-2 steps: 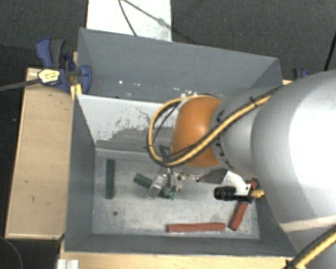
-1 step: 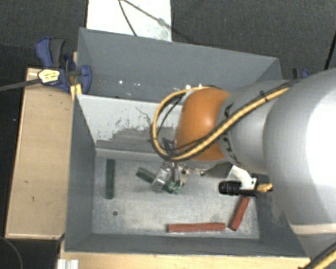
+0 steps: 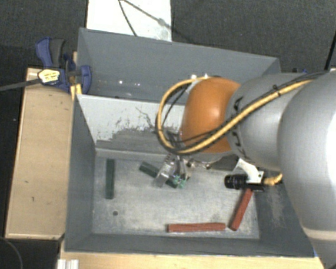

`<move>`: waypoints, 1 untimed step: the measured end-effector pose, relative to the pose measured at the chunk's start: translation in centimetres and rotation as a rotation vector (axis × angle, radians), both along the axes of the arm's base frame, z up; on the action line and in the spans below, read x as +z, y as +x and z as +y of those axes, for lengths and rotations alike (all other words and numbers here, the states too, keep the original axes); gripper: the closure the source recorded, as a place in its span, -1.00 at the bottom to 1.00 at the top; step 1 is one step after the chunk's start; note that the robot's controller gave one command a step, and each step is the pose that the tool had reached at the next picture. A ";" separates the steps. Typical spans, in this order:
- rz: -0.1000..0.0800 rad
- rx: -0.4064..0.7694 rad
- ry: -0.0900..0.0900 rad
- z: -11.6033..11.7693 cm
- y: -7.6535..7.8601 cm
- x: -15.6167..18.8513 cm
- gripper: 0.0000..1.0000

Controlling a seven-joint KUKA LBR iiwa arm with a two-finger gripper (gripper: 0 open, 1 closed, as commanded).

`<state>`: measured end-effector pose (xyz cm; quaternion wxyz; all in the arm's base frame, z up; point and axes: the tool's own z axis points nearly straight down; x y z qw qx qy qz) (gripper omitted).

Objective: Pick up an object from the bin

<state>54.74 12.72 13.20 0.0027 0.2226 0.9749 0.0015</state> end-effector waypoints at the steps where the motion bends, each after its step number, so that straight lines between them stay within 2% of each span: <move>1: -0.001 0.004 0.000 0.0 0.1 0.8 1.00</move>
Offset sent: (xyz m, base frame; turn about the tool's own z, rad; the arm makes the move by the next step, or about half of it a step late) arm 0.0001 0.0001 0.0073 0.0000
